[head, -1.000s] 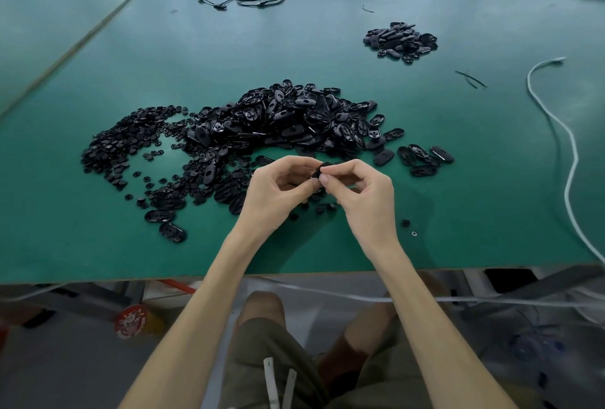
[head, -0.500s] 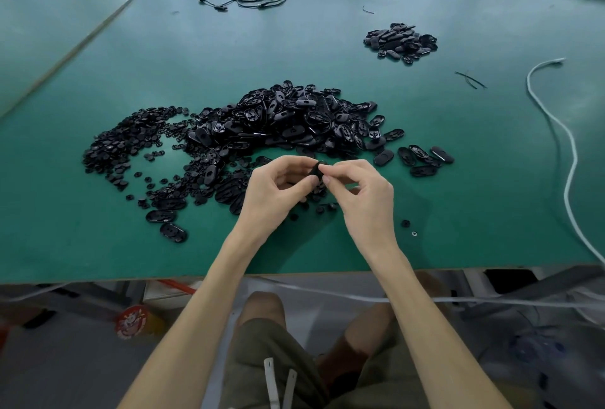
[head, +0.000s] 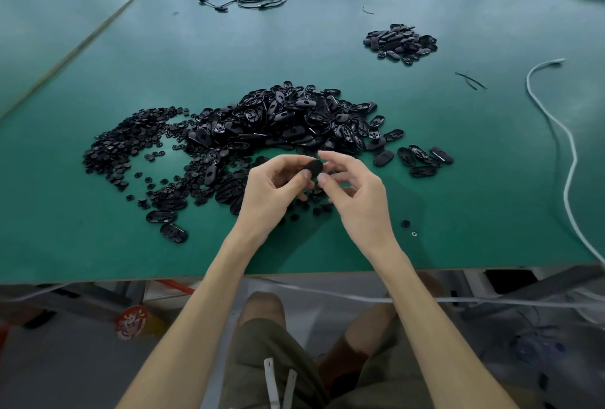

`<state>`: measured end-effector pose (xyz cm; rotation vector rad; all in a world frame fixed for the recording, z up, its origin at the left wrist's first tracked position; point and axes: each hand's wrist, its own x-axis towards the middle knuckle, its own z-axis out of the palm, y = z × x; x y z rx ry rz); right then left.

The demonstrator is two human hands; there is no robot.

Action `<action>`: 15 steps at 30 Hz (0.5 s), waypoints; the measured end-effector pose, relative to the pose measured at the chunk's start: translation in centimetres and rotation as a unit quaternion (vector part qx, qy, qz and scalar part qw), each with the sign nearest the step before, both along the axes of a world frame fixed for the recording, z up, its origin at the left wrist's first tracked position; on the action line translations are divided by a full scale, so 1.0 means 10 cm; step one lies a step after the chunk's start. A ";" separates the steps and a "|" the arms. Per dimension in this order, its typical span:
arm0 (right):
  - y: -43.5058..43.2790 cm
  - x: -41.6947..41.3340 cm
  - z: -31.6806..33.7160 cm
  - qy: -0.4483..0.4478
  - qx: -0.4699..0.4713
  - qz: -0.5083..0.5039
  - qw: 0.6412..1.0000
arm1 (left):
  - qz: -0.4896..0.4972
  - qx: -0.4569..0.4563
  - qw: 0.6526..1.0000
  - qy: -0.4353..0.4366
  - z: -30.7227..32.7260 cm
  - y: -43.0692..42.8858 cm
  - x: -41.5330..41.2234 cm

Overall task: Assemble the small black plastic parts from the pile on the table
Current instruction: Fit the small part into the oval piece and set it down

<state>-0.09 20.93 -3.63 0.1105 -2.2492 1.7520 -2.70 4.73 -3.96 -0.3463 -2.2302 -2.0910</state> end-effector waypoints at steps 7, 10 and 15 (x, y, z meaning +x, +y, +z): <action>0.03 0.01 -0.01 -0.033 -0.050 -0.026 0.998 | -0.026 -0.029 0.999 -0.004 0.00 0.00 0.00; 0.02 0.00 -0.02 -0.033 -0.051 -0.019 0.998 | -0.026 -0.028 0.999 -0.003 -0.01 0.00 0.00; 0.01 0.00 -0.01 -0.030 -0.054 -0.010 0.998 | -0.015 -0.040 0.999 0.000 0.00 0.01 -0.01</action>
